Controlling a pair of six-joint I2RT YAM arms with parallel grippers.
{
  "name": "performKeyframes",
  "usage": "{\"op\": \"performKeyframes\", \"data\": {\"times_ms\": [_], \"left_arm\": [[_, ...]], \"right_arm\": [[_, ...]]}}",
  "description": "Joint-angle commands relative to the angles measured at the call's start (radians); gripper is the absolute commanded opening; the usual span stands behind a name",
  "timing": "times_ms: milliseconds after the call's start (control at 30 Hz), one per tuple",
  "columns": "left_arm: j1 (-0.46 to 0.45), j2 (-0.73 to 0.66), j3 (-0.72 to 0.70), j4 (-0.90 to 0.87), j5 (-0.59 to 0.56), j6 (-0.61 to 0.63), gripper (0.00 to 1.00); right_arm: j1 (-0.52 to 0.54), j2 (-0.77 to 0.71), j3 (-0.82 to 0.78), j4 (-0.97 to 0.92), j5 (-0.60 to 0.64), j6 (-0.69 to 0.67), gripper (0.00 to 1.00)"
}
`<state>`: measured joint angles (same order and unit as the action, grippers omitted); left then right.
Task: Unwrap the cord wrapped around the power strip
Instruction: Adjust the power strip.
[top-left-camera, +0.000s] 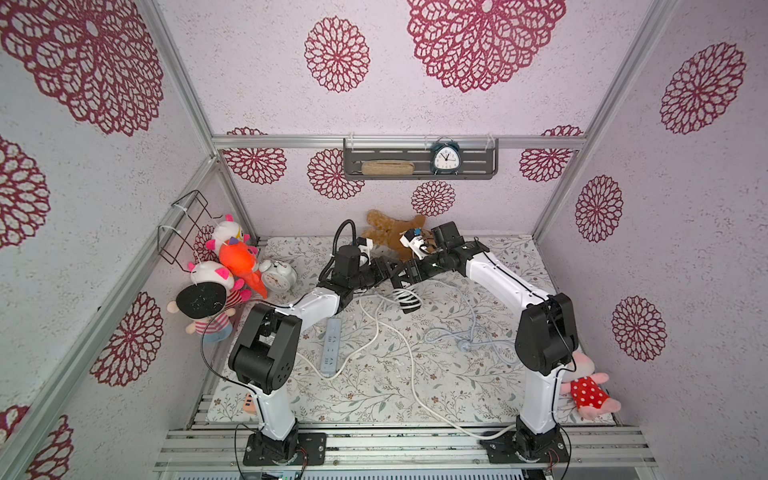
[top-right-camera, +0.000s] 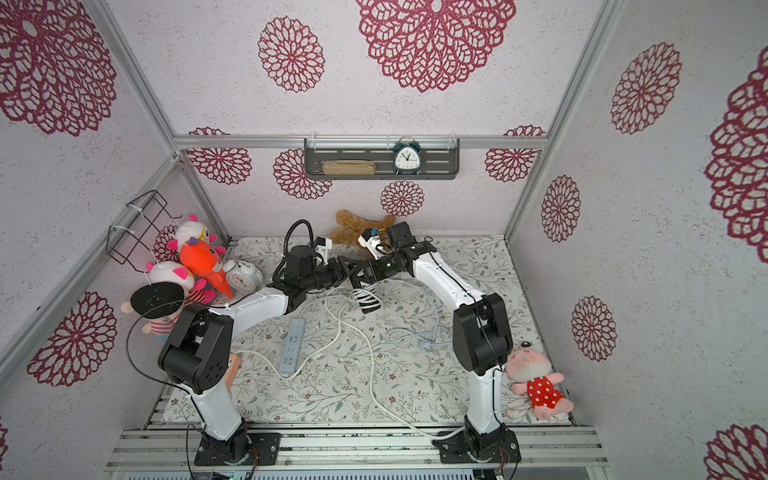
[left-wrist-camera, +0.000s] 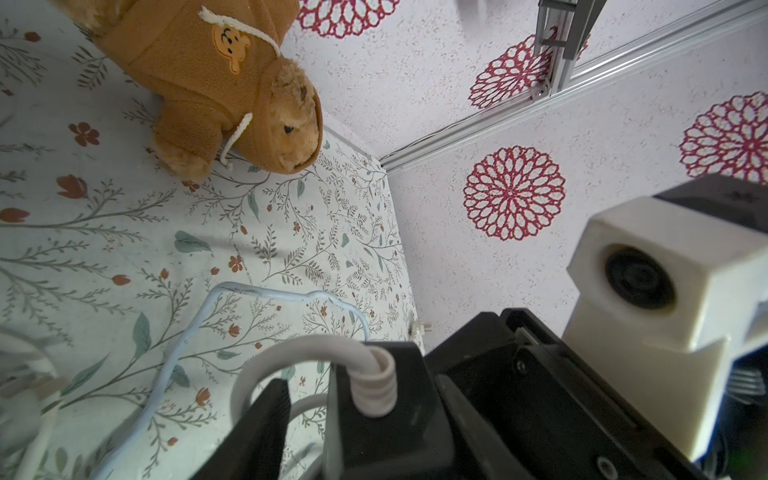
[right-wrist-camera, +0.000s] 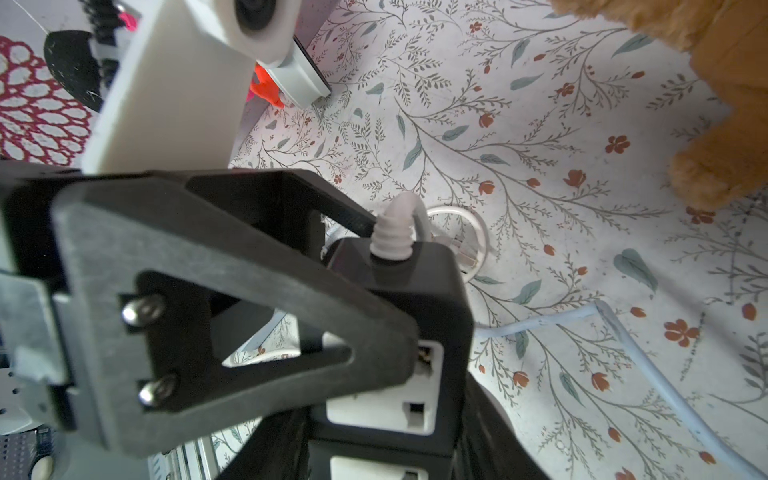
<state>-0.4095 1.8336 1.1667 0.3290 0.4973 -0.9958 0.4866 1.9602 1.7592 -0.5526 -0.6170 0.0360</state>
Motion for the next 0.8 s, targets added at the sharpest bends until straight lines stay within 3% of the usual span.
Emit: {"op": "performKeyframes", "data": {"times_ms": [0,133,233,367,500,600,767], "left_arm": [[0.0,0.011,0.009,-0.01,0.004,-0.009,0.47],[0.004,0.014,0.004,-0.002,-0.001,-0.031,0.34],[0.016,0.013,-0.015,0.029,-0.016,-0.07,0.24],[0.041,0.013,-0.055,0.106,-0.022,-0.147,0.15],[0.075,0.014,-0.056,0.108,-0.018,-0.195,0.06],[0.096,0.009,-0.057,0.116,-0.025,-0.235,0.0],[0.13,-0.008,-0.101,0.214,-0.086,-0.342,0.0]], "right_arm": [[0.02,-0.007,0.079,-0.009,-0.023,-0.042,0.2],[0.021,0.001,0.092,-0.017,-0.01,-0.035,0.23],[0.018,-0.004,0.093,-0.01,0.002,-0.028,0.46],[0.0,-0.039,0.086,-0.007,0.013,-0.028,0.58],[-0.034,-0.141,0.026,-0.016,0.115,-0.055,0.67],[-0.083,-0.23,-0.063,-0.017,0.157,-0.079,0.69],[-0.131,-0.387,-0.307,0.075,0.077,-0.129,0.57]]}}
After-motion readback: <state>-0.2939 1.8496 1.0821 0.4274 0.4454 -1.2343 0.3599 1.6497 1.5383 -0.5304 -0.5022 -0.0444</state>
